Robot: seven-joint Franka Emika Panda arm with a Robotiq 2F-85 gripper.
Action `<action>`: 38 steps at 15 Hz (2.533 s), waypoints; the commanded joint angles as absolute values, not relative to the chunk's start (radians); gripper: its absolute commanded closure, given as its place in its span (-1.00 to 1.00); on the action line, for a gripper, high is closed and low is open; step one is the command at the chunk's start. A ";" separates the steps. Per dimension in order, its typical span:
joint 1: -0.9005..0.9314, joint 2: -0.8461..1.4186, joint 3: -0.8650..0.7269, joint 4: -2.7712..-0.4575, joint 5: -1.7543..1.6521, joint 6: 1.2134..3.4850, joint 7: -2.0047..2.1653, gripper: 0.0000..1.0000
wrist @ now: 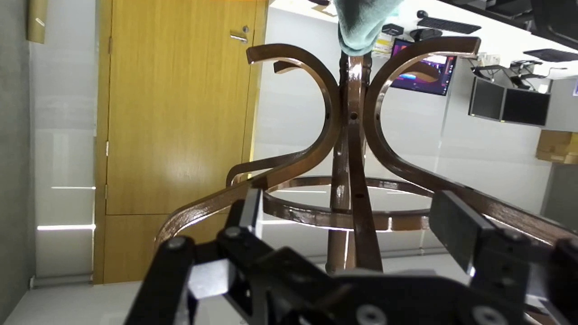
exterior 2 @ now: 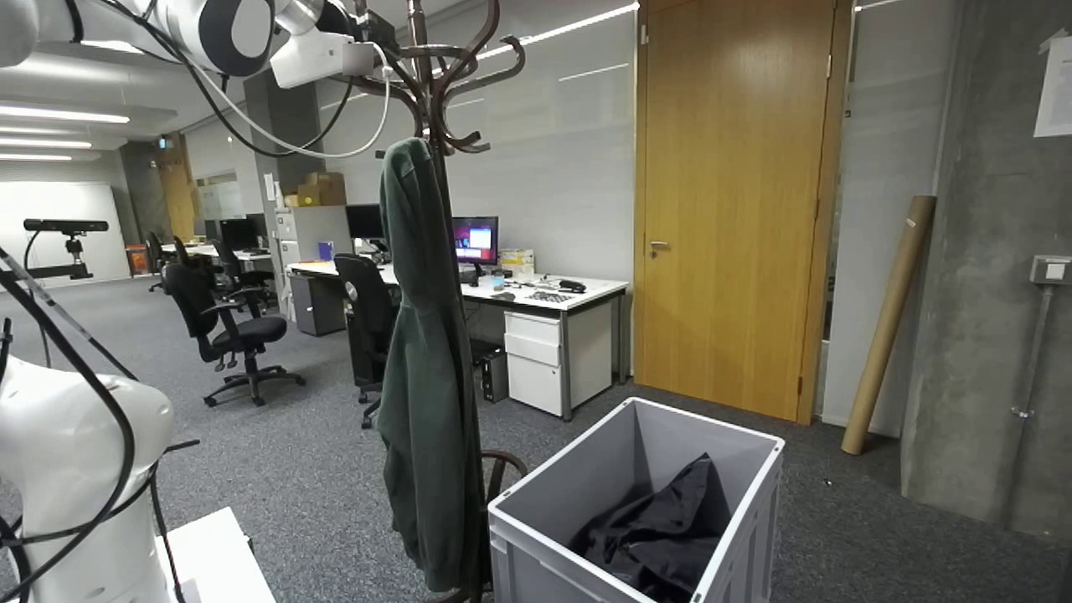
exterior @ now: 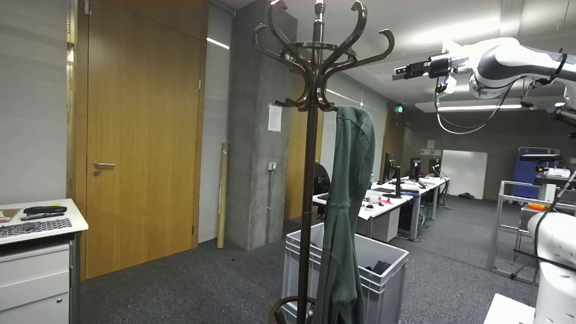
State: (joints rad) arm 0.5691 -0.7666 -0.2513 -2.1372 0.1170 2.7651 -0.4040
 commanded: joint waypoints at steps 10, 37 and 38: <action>0.688 -0.659 -0.287 -1.970 0.154 2.780 -0.483 -1.00; 0.869 -0.590 -0.329 -1.842 0.279 2.694 -0.649 -1.00; 0.869 -0.583 -0.322 -1.837 0.285 2.695 -0.643 -1.00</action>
